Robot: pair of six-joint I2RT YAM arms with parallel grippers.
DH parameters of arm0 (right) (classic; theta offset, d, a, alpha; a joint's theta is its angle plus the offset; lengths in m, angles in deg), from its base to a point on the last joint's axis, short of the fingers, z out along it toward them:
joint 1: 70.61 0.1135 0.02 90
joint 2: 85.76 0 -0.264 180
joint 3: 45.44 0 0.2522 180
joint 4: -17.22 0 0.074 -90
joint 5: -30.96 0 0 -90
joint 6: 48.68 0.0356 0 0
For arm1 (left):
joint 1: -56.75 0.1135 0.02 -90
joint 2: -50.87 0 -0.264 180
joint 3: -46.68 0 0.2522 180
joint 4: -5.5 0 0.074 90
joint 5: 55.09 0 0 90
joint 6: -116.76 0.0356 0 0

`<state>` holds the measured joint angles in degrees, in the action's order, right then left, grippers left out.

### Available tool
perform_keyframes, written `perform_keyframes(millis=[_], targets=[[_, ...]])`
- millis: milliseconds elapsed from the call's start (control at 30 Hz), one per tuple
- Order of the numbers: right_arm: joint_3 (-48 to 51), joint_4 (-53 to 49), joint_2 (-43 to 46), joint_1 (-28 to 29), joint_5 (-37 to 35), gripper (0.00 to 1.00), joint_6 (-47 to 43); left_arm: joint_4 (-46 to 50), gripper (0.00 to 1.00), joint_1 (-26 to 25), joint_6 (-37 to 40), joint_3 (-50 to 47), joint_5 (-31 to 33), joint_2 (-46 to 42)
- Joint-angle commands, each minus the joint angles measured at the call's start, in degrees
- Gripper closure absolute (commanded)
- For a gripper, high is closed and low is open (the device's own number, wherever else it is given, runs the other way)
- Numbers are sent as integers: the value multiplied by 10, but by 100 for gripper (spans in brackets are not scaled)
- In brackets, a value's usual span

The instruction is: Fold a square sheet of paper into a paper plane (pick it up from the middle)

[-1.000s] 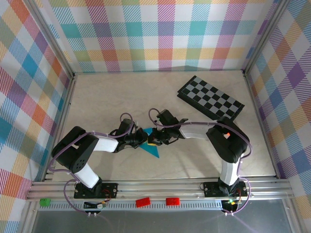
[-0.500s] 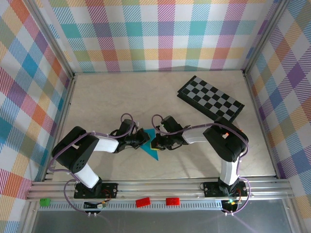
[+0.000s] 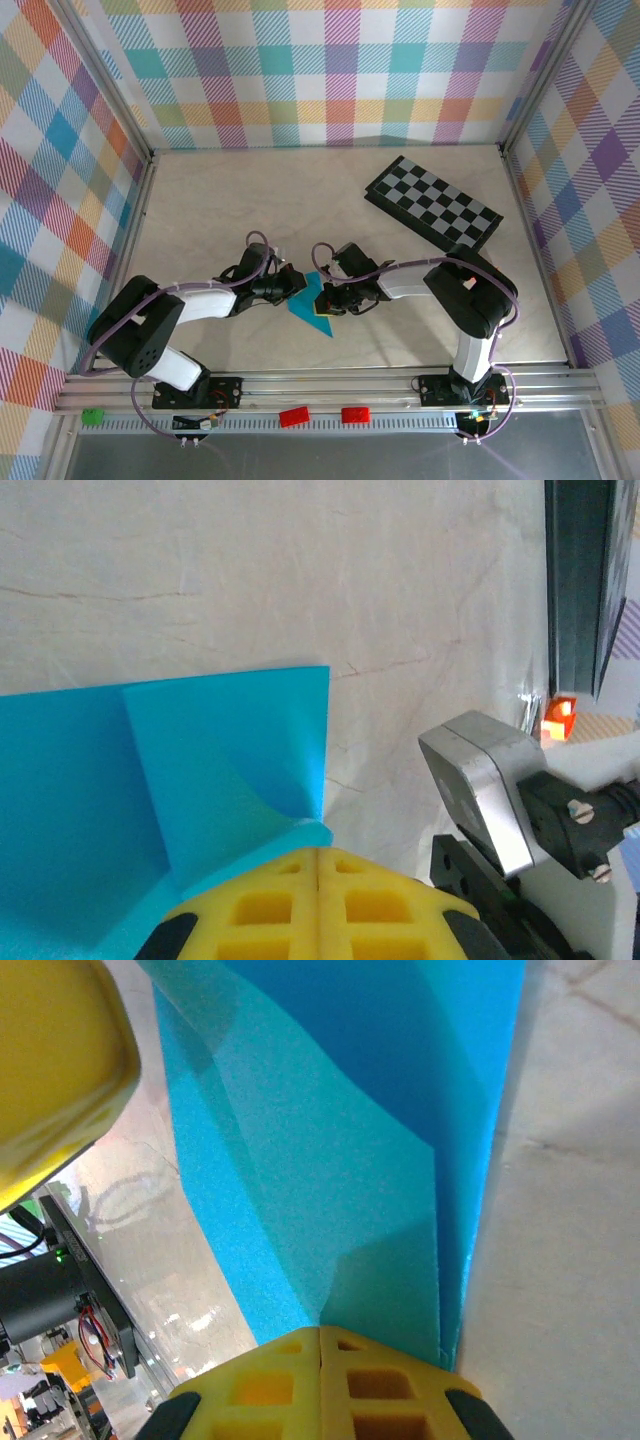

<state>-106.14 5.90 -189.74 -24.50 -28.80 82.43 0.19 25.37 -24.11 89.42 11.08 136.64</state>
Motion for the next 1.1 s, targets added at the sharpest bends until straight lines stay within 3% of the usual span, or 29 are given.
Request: perform_keyframes(millis=[0,233,400,700,900,1067], targets=[[14,-100,-27,6,-32,100,-13,33,100,2,43,8,-42,16],[20,-97,-30,6,-34,100,-3,77,100,12,90,33,-35,70],[28,-102,-29,6,-33,100,-7,88,100,63,88,27,-8,95],[43,-85,-31,6,-31,100,0,137,100,141,144,90,-20,120],[41,-90,-28,6,-34,100,-4,175,100,189,173,109,-41,100],[42,-87,-25,6,-37,100,-1,176,100,187,150,110,-67,26]])
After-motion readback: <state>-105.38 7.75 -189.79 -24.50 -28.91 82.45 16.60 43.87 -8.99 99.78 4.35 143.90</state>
